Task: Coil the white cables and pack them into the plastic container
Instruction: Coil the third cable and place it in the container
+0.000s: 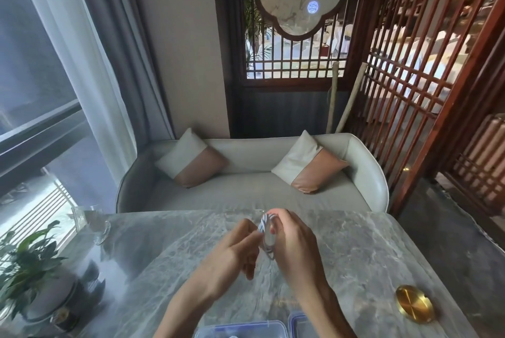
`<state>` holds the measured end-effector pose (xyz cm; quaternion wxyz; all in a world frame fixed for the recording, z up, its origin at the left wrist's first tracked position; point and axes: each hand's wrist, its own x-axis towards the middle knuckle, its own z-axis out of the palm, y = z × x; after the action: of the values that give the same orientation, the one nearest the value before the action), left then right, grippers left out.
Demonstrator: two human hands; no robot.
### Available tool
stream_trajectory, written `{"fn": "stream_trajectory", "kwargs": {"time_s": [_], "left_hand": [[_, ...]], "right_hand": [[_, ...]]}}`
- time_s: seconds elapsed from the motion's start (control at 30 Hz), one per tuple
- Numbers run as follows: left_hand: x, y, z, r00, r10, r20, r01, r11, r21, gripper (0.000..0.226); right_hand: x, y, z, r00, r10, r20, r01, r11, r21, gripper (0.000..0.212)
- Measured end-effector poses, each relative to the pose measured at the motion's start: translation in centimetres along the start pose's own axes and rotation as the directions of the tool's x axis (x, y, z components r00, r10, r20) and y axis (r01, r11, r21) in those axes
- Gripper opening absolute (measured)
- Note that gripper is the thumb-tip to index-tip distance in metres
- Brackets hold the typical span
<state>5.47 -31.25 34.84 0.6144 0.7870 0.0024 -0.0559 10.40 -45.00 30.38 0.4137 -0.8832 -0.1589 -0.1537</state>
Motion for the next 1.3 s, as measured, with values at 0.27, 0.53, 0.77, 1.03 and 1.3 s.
{"fn": "stream_trajectory", "kwargs": {"time_s": [0.27,0.53,0.77,1.03,1.3], "left_hand": [[0.2,0.0,0.3,0.898,0.425,-0.115,-0.317,0.805,0.501,0.041],[-0.2,2.2,-0.2,0.910,0.374,0.180,-0.406,0.892,0.201,0.039],[-0.8,2.8,1.1,0.951,0.215,0.223,-0.205,0.977,-0.067,0.036],[0.4,1.8,0.7,0.978,0.135,0.159,-0.139,0.990,0.015,0.039],[1.8,-0.9,1.1,0.946,0.309,0.096,-0.309,0.774,0.552,0.035]], "right_hand": [[-0.2,0.0,-5.3,0.966,-0.083,0.247,-0.012,0.933,0.361,0.014],[-0.1,1.4,-7.3,0.974,-0.050,0.219,-0.132,0.664,0.736,0.037],[0.0,0.5,-6.7,0.998,0.050,0.028,-0.054,0.645,0.762,0.014],[-2.2,0.4,-3.8,0.911,0.201,0.359,-0.409,0.532,0.741,0.031],[-2.7,1.0,-3.9,0.804,0.241,0.543,-0.592,0.247,0.767,0.039]]}}
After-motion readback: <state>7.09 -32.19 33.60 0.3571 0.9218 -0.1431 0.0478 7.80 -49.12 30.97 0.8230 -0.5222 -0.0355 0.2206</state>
